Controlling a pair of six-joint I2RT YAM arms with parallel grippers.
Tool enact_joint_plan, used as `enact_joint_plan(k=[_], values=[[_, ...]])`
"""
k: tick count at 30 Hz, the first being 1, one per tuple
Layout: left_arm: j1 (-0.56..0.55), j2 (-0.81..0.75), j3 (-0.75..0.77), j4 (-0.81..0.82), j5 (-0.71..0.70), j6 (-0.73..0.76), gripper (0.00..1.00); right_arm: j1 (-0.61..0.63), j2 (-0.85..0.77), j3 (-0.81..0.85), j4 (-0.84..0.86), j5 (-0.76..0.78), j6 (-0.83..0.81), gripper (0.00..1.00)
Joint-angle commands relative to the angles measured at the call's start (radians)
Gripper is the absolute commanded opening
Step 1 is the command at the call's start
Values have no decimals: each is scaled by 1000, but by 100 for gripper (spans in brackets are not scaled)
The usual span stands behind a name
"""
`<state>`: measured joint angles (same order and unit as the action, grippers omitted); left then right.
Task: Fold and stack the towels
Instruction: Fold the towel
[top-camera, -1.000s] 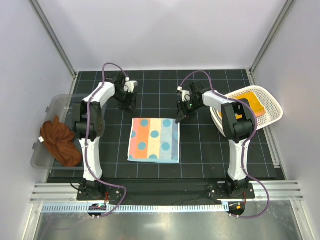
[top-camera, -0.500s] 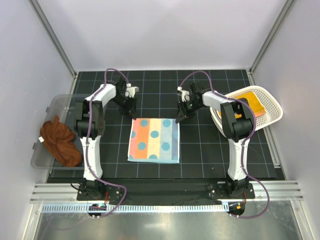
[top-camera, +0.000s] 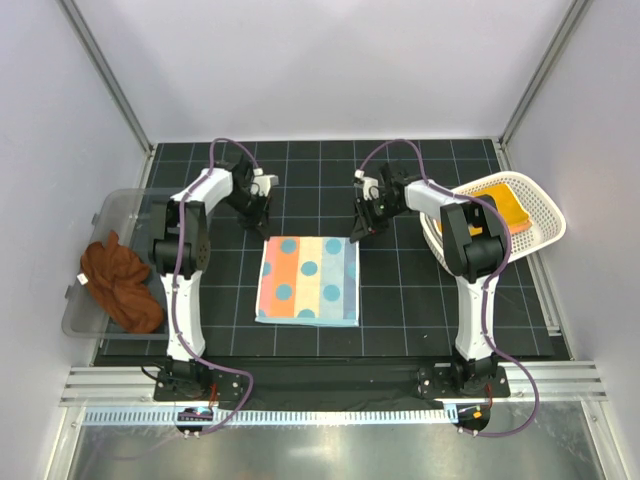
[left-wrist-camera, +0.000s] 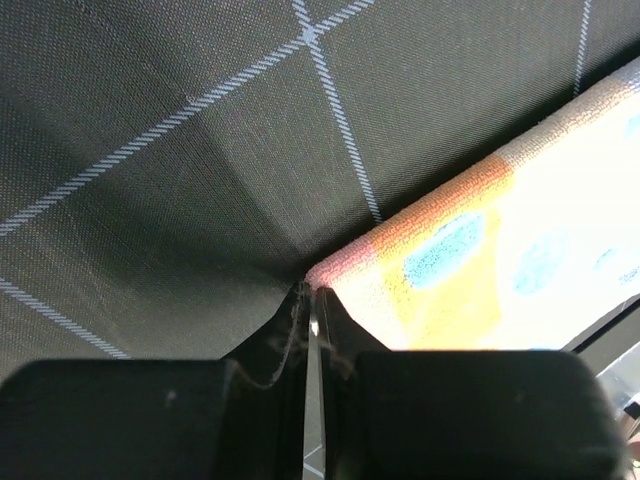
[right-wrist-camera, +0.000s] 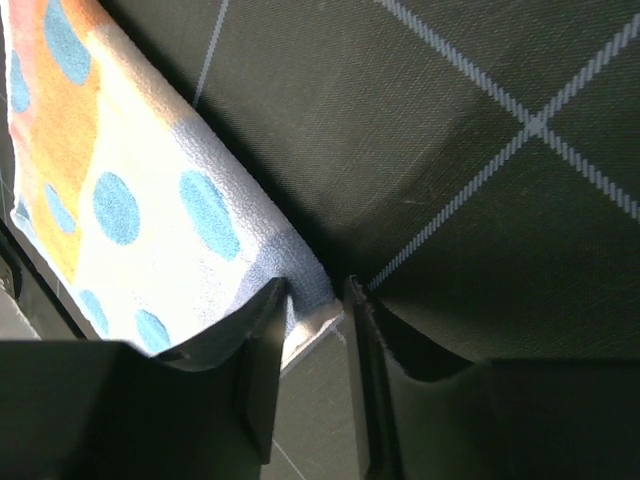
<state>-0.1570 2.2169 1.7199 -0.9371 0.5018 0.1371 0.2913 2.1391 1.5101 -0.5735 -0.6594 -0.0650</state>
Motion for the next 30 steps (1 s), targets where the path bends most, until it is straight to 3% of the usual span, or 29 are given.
enact_joint_plan(k=[1, 3, 5, 6, 11, 16, 30], values=[[-1, 18, 23, -19, 18, -1, 8, -6, 13, 21, 30, 0, -6, 35], [1, 23, 26, -16, 15, -11, 0, -6, 10, 10, 35, 17, -15, 20], [-1, 27, 41, -14, 18, -20, 0, -7, -10, -1, 53, 58, -18, 3], [-1, 32, 52, -15, 24, -28, 0, -9, -15, -5, 58, 76, -21, 1], [-4, -2, 89, 33, 46, -119, 0, -21, -60, 10, 64, 145, -27, 1], [-3, -55, 61, 55, -26, -159, 0, -21, -142, -50, 103, 176, -18, 1], [-13, -302, -210, 176, -75, -232, 0, 45, -402, -255, 126, 306, 88, 1]])
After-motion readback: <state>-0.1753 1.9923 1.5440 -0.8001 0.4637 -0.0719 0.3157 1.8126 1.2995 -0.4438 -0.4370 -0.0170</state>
